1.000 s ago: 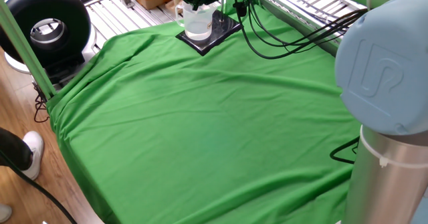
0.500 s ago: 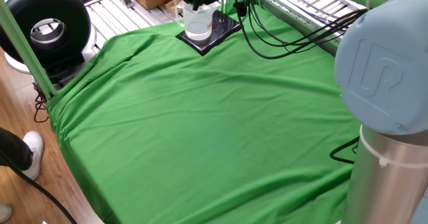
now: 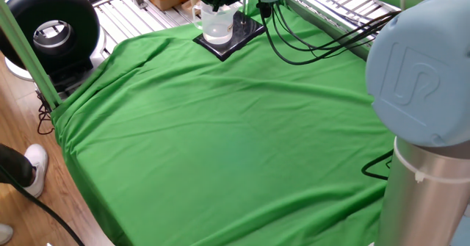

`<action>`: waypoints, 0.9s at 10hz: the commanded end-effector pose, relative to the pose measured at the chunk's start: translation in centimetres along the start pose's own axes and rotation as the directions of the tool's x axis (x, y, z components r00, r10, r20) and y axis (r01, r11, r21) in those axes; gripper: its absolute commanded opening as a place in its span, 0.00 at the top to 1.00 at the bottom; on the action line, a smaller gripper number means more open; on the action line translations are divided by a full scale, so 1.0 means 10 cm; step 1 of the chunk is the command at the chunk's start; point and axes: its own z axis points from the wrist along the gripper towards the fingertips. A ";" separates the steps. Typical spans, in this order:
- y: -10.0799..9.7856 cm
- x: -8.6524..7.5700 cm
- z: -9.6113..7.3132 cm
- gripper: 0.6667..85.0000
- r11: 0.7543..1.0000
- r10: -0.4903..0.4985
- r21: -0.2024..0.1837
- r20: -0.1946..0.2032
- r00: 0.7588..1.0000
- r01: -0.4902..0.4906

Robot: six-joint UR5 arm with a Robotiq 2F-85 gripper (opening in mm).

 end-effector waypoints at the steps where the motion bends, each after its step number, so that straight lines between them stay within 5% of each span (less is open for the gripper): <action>1: -0.01 -0.01 0.00 0.99 1.000 0.007 -0.004 -0.004 1.000 -0.007; 9: -0.02 -0.01 0.00 0.99 1.000 0.000 -0.009 -0.004 1.000 0.000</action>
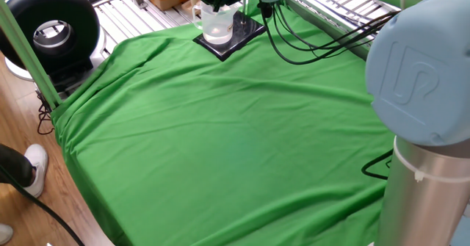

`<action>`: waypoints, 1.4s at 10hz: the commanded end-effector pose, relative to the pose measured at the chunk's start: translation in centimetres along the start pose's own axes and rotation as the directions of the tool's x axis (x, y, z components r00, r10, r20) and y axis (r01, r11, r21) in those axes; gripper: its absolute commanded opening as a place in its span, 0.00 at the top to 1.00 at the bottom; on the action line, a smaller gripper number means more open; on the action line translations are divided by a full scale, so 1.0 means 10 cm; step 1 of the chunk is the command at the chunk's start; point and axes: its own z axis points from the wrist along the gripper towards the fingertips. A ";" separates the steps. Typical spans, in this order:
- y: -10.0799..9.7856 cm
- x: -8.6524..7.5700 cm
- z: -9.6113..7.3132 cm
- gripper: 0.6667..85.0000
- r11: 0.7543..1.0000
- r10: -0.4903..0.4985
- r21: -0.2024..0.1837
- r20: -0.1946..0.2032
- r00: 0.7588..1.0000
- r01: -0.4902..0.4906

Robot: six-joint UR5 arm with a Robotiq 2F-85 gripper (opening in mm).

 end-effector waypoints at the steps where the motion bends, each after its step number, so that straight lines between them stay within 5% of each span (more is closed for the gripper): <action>1: 0.01 -0.02 -0.02 0.99 1.000 0.002 -0.007 -0.002 1.000 -0.002; 4: 0.08 -0.02 -0.08 0.99 1.000 0.003 0.003 -0.020 1.000 -0.003; 10: 0.26 0.04 -0.09 0.99 0.998 0.036 -0.059 -0.042 0.998 -0.038; 14: 0.44 0.16 -0.19 0.99 0.996 0.061 -0.057 -0.062 0.996 -0.064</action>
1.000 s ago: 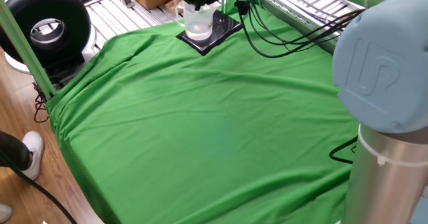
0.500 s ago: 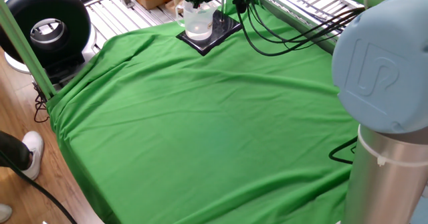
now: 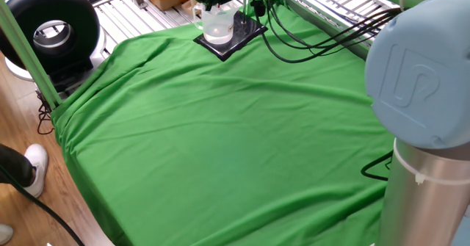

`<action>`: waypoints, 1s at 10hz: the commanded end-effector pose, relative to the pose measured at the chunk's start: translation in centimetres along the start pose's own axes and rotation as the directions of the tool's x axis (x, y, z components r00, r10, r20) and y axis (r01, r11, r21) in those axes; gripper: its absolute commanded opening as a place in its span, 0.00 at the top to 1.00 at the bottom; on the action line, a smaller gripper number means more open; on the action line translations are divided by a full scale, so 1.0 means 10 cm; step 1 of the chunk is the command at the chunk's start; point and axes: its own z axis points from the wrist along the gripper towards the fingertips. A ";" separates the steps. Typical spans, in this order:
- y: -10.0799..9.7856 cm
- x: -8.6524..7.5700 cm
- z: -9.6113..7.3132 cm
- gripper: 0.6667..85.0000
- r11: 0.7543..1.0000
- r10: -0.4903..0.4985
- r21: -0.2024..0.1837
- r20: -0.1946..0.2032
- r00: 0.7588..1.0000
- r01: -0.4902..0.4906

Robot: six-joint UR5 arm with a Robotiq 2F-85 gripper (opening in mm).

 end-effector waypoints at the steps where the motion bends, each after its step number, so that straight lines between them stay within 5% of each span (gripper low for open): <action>1: 0.17 0.13 -0.12 0.99 0.999 0.032 -0.009 -0.031 0.999 -0.032; 5: 0.45 0.47 -0.46 0.99 0.999 0.002 -0.044 -0.131 0.991 -0.008; 7: 0.54 0.79 -0.71 0.99 0.998 -0.026 -0.065 -0.224 0.974 0.012; 10: 0.27 1.10 -0.94 0.99 0.983 -0.178 -0.015 -0.312 0.933 0.182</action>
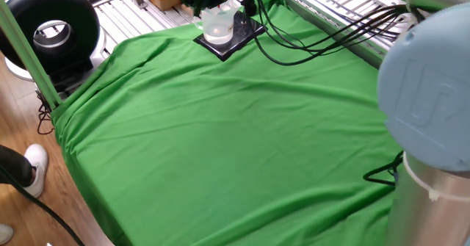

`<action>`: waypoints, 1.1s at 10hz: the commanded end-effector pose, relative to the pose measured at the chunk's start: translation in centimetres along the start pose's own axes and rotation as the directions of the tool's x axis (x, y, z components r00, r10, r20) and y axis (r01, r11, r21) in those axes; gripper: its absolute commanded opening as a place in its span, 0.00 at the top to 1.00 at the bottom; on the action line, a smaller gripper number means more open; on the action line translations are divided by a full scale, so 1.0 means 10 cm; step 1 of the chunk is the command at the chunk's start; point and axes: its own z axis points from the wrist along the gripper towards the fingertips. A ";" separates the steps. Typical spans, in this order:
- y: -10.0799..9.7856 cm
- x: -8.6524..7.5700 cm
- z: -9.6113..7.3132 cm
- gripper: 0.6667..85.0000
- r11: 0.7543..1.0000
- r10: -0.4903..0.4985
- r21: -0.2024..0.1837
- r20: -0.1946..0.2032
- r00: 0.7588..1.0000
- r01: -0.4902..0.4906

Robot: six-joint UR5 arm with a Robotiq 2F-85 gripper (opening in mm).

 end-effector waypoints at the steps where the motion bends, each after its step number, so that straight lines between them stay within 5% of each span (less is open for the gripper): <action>1: -0.29 0.52 -0.27 0.99 0.980 -0.160 0.088 -0.163 0.974 0.176; 2: -0.35 0.66 -0.35 0.99 0.980 -0.149 0.100 -0.209 0.966 0.173; 3: -0.31 0.69 -0.38 0.99 0.984 -0.135 0.085 -0.208 0.969 0.156; 5: -0.45 0.92 -0.47 0.99 0.978 -0.118 0.134 -0.278 0.953 0.160; 6: -0.34 0.95 -0.48 0.99 0.978 -0.165 0.077 -0.272 0.948 0.193; 7: -0.22 0.87 -0.48 0.99 0.978 -0.194 0.033 -0.225 0.955 0.206; 9: 0.01 1.13 -0.57 0.99 0.976 -0.215 -0.082 -0.292 0.932 0.200; 11: -0.22 1.05 -0.53 0.99 0.963 -0.260 -0.006 -0.294 0.920 0.270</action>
